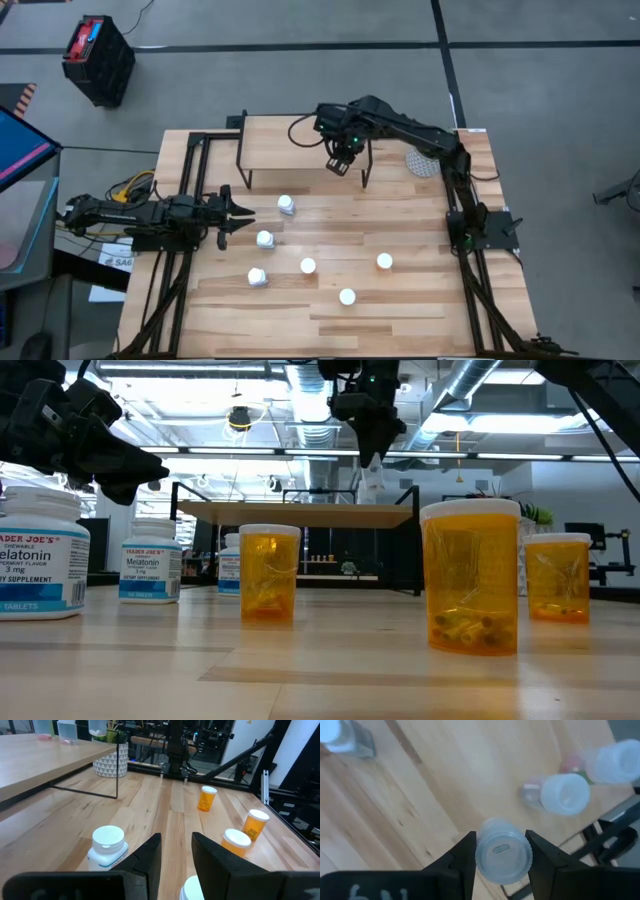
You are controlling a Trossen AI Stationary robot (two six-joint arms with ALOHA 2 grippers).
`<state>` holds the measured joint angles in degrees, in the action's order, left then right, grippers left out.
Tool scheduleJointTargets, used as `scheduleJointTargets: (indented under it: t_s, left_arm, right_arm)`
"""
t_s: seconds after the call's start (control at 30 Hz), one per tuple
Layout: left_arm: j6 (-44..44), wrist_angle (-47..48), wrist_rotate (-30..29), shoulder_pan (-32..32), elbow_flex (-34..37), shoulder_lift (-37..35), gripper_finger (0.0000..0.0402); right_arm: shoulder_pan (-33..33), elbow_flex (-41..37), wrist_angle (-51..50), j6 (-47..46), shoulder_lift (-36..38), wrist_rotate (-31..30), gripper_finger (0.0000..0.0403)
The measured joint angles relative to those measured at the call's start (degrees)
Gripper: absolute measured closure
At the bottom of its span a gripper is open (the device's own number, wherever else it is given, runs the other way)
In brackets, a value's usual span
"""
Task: Pick and place medicine bottles onto shelf by color
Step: Put the transparent pill bottle aligned with the other transparent pill bottles on the shelf
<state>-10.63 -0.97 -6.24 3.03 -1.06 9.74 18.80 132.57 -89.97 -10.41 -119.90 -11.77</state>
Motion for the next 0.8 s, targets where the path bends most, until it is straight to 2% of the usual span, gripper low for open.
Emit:
scheduleJointTargets:
  t_s: [0.33, 0.43, 0.8]
  left_arm:
    - [0.0, 0.0, 0.0, 0.0, 0.0, 0.0, 0.0305]
    - [-0.2, 0.0, 0.0, 0.0, 0.0, 0.0, 0.0305]
    - [-0.7, 0.0, 0.0, 0.0, 0.0, 0.0, 0.0305]
  right_arm:
    - [0.1, -0.2, 1.8, 1.4, 0.4, -1.8, 0.0253]
    - [0.9, -2.2, 5.7, 1.8, 0.4, -1.5, 0.0257]
    - [2.2, -5.8, 7.1, 0.3, 0.4, -0.3, 0.025]
